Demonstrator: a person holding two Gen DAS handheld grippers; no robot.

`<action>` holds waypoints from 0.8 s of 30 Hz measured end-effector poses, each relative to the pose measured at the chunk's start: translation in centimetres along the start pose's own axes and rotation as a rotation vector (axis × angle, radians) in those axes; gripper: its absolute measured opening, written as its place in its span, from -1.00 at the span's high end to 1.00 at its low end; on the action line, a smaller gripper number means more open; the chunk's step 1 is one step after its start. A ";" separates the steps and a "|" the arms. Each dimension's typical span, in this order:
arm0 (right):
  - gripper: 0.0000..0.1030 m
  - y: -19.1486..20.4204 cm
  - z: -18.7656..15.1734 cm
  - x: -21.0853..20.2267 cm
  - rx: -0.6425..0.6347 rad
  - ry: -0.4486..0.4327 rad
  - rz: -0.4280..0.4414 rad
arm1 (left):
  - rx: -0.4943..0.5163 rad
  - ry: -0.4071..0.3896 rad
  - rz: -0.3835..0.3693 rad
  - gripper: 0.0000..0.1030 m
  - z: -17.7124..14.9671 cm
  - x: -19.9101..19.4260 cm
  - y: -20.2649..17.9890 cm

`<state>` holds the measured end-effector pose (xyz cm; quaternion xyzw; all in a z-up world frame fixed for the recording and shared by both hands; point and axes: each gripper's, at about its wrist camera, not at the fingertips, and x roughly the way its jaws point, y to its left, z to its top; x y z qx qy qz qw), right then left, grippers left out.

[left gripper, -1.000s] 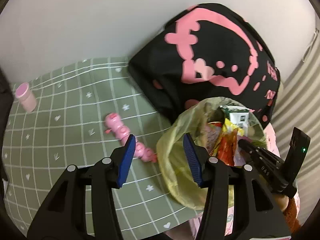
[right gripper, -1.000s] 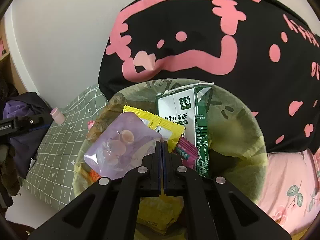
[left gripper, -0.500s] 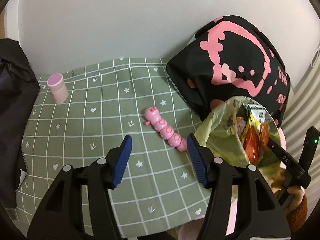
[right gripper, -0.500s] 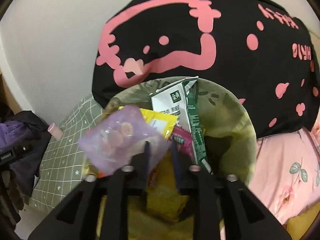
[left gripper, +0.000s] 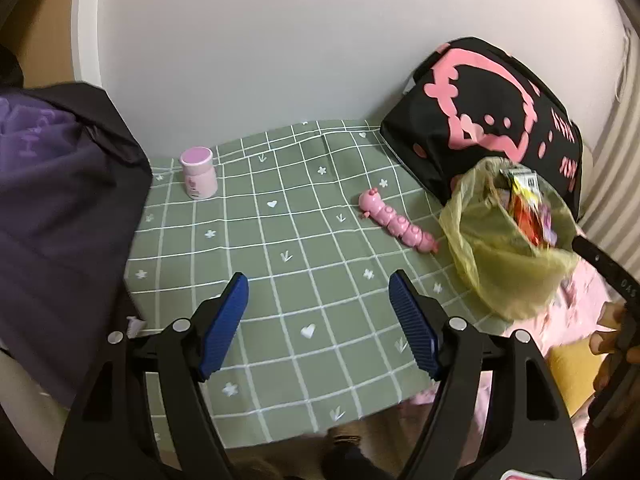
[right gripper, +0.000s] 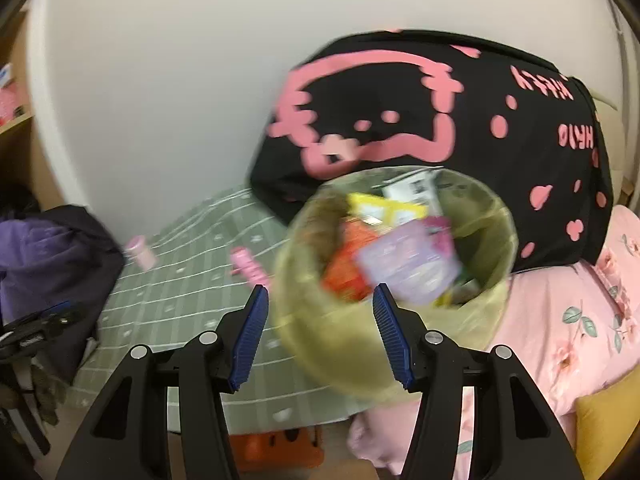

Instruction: Collect trash

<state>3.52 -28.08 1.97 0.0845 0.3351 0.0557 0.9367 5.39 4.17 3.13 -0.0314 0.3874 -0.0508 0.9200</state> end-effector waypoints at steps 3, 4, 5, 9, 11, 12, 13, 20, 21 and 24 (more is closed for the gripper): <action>0.00 3.8 -1.8 -1.2 -0.030 -0.012 0.029 | 0.048 -0.046 0.012 -0.34 -1.1 -2.0 -0.3; 0.00 4.7 -2.3 -1.4 -0.042 -0.012 0.027 | 0.051 -0.059 0.001 -0.34 -1.6 -2.7 -0.3; 0.00 6.3 -3.1 -1.7 -0.067 -0.009 0.025 | 0.050 -0.069 -0.006 -0.34 -1.8 -3.2 -0.3; 0.00 9.7 -5.2 -2.7 -0.104 -0.020 0.026 | 0.074 -0.081 -0.002 -0.34 -2.9 -4.5 -0.2; 0.00 10.4 -5.9 -3.3 -0.089 -0.038 0.021 | 0.061 -0.094 0.027 -0.34 -3.4 -5.3 0.1; 0.00 10.7 -6.2 -3.6 -0.077 -0.048 0.018 | 0.053 -0.103 0.039 -0.34 -3.5 -5.6 0.1; 0.00 10.9 -6.4 -3.8 -0.065 -0.055 0.011 | 0.045 -0.116 0.049 -0.34 -3.6 -6.0 0.2; 0.00 12.7 -7.1 -4.3 -0.103 -0.063 -0.016 | 0.032 -0.142 0.053 -0.34 -3.6 -6.8 0.9; 0.00 12.8 -7.0 -4.4 -0.106 -0.065 -0.016 | 0.029 -0.138 0.055 -0.34 -3.5 -6.7 1.1; 0.00 13.0 -6.8 -4.4 -0.111 -0.071 -0.019 | 0.022 -0.137 0.071 -0.34 -3.5 -6.6 1.5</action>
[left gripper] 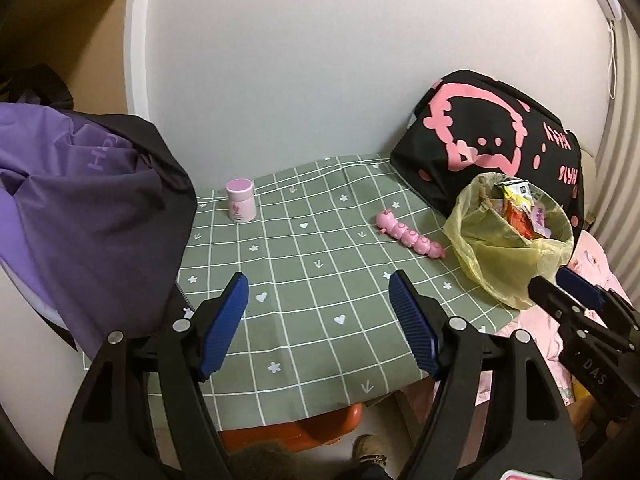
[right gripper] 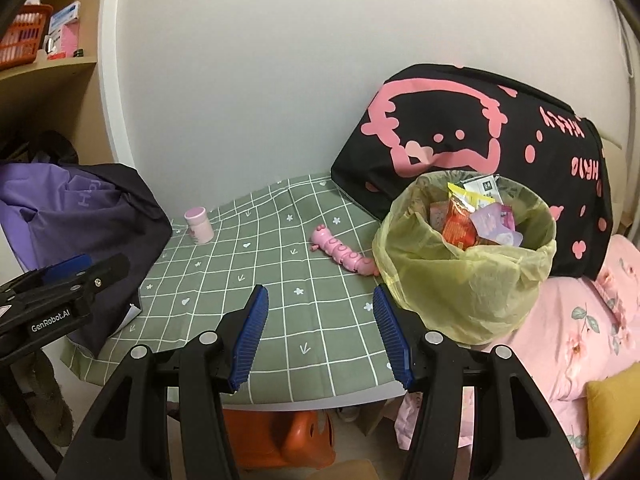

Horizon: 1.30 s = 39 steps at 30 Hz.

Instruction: Collect trash

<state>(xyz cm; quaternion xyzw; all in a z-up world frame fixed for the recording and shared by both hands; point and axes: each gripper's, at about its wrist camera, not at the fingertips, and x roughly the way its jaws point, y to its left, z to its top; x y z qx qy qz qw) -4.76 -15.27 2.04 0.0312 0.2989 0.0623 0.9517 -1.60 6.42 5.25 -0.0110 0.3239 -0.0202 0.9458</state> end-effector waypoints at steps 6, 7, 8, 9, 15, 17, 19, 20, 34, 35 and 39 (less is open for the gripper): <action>0.00 0.1 0.0 0.5 0.003 0.012 0.010 | 0.005 0.008 0.013 -0.34 -0.1 0.4 0.2; 0.00 0.2 0.0 0.5 0.003 0.014 0.012 | 0.007 0.011 0.014 -0.34 -0.1 0.4 0.2; 0.00 0.2 0.0 0.6 0.001 0.016 0.014 | 0.010 0.015 0.016 -0.34 -0.2 0.5 0.1; 0.00 0.2 0.0 0.7 0.000 0.018 0.015 | 0.011 0.017 0.018 -0.34 -0.2 0.6 0.1; 0.00 0.3 0.0 0.9 0.000 0.022 0.021 | 0.009 0.029 0.034 -0.34 -0.4 0.7 0.2; 0.00 0.3 0.0 1.0 0.001 0.023 0.021 | 0.015 0.036 0.041 -0.34 -0.4 0.9 0.2; 0.00 0.3 0.0 1.1 0.000 0.027 0.024 | 0.018 0.040 0.043 -0.34 -0.5 1.0 0.1; 0.00 0.3 0.0 1.2 0.000 0.028 0.023 | 0.022 0.041 0.044 -0.34 -0.5 1.0 0.1; 0.00 0.5 0.2 1.4 0.001 0.026 0.026 | 0.034 0.027 0.043 -0.34 -0.3 0.9 0.1; 0.00 0.5 0.2 1.4 0.001 0.026 0.025 | 0.035 0.026 0.043 -0.34 -0.3 0.9 0.1; 0.00 0.3 0.2 1.4 0.004 0.023 0.022 | 0.033 0.027 0.043 -0.34 -0.4 0.8 0.0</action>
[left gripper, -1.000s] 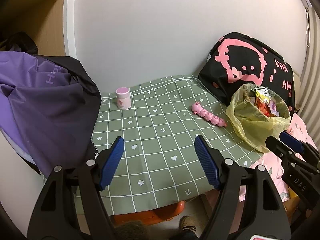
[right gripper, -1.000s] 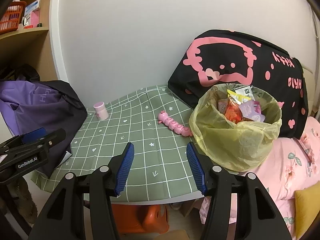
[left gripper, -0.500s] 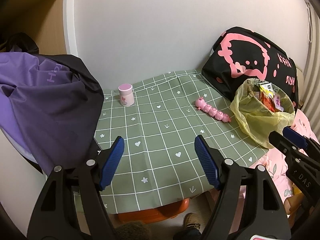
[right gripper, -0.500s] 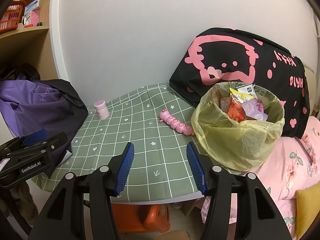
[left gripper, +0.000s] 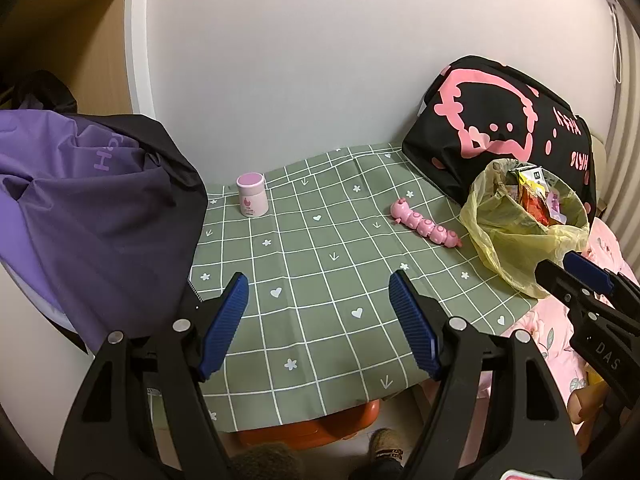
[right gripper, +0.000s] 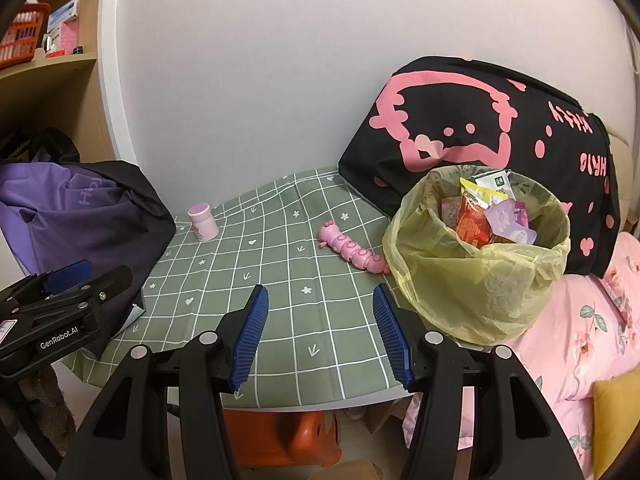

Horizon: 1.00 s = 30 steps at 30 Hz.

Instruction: Collect trash

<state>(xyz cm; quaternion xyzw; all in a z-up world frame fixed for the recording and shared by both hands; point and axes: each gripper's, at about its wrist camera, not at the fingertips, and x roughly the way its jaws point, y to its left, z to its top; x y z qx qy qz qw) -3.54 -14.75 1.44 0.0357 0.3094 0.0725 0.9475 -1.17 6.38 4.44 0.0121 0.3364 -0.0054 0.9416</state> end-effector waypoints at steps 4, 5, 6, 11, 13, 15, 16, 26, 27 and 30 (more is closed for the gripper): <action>0.00 -0.2 0.0 0.0 0.005 0.002 -0.001 | 0.010 0.000 -0.005 -0.34 0.0 0.0 -0.1; 0.00 -0.2 -0.1 0.0 0.006 0.002 -0.001 | 0.012 0.000 -0.006 -0.34 -0.1 0.0 -0.1; 0.00 -0.2 -0.1 -0.1 0.006 0.002 -0.002 | 0.014 0.000 -0.007 -0.34 0.0 0.1 -0.1; 0.00 -0.3 -0.1 -0.1 0.006 0.002 -0.001 | 0.013 0.002 -0.008 -0.34 0.0 0.1 -0.1; 0.00 -0.4 -0.1 -0.2 0.006 0.001 -0.002 | 0.015 0.003 -0.009 -0.34 0.0 0.1 -0.1; 0.00 -0.4 -0.1 -0.3 0.008 0.001 -0.004 | 0.017 0.005 -0.011 -0.34 -0.1 0.1 -0.2; 0.00 -0.5 -0.1 -0.3 0.009 0.001 -0.004 | 0.018 0.005 -0.011 -0.34 -0.1 0.1 -0.2; 0.00 -0.8 -0.3 -0.5 0.019 0.002 -0.011 | 0.025 0.008 -0.018 -0.34 -0.2 0.1 -0.4; 0.00 -0.8 -0.3 -0.4 0.018 0.002 -0.010 | 0.026 0.008 -0.018 -0.34 -0.2 0.1 -0.5; 0.00 -0.8 -0.3 -0.4 0.020 0.003 -0.010 | 0.027 0.008 -0.019 -0.34 -0.2 0.0 -0.5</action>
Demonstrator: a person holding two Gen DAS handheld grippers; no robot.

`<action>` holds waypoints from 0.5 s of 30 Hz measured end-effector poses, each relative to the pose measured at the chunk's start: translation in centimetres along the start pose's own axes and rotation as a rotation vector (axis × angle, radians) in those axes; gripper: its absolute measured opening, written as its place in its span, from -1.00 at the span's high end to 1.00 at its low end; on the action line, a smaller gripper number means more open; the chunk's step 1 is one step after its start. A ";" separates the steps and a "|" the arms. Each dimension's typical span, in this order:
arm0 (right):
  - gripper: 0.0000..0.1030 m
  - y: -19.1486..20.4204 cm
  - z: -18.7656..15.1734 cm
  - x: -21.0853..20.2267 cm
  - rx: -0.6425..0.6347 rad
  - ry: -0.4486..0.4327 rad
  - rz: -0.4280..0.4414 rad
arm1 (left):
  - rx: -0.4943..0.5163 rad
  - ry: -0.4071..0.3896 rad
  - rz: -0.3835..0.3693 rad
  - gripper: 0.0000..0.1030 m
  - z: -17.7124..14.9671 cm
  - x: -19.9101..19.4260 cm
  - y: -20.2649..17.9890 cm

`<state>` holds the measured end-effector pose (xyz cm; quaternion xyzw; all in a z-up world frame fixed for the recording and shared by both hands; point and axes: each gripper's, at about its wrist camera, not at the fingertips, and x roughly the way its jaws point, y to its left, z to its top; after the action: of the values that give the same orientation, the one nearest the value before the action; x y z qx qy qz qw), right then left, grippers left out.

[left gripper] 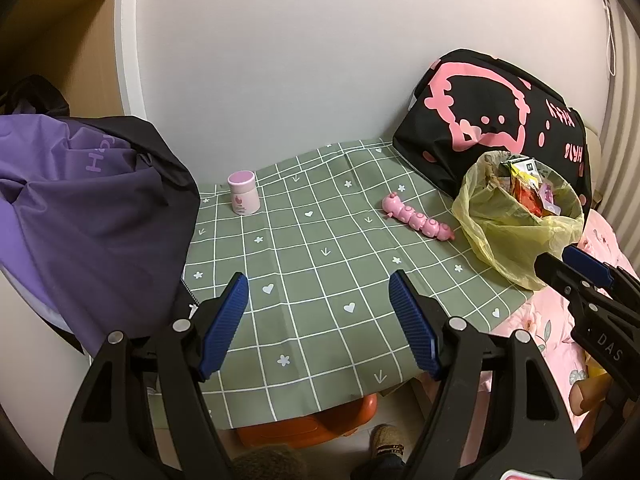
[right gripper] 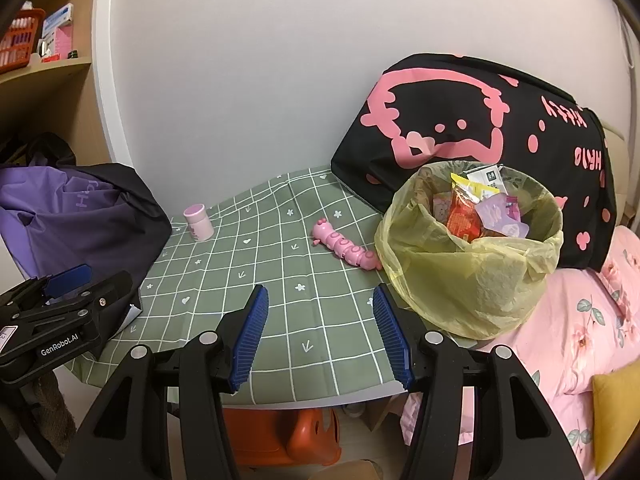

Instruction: Collect trash

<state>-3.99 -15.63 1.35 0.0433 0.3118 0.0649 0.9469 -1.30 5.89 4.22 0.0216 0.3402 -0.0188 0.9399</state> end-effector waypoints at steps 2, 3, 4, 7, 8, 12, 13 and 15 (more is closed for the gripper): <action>0.00 0.0 0.0 0.0 0.002 0.002 -0.001 | 0.000 0.000 -0.001 -0.34 0.0 0.0 0.0; 0.00 0.1 -0.1 -0.1 0.004 0.002 -0.003 | 0.001 0.000 -0.001 -0.34 0.0 0.0 0.0; 0.00 0.1 -0.1 -0.1 0.004 0.001 -0.002 | 0.000 0.001 -0.001 -0.34 0.0 0.0 0.0; 0.00 0.0 -0.1 -0.1 0.003 0.001 -0.001 | 0.000 0.001 -0.001 -0.34 0.0 0.0 0.0; 0.00 0.0 -0.1 -0.1 0.002 0.001 -0.001 | -0.001 0.001 -0.001 -0.34 0.0 0.0 0.0; 0.00 0.0 -0.2 -0.1 0.008 0.001 -0.007 | 0.000 0.001 -0.003 -0.34 0.0 0.0 0.0; 0.00 0.0 -0.2 -0.1 0.010 0.001 -0.009 | 0.001 0.001 -0.002 -0.34 0.0 0.0 0.0; 0.00 0.0 -0.2 -0.1 0.009 0.001 -0.009 | 0.002 0.001 -0.004 -0.34 0.0 0.0 -0.1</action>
<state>-4.22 -15.68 1.25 0.0463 0.3128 0.0590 0.9468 -1.30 5.82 4.22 0.0220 0.3409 -0.0210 0.9396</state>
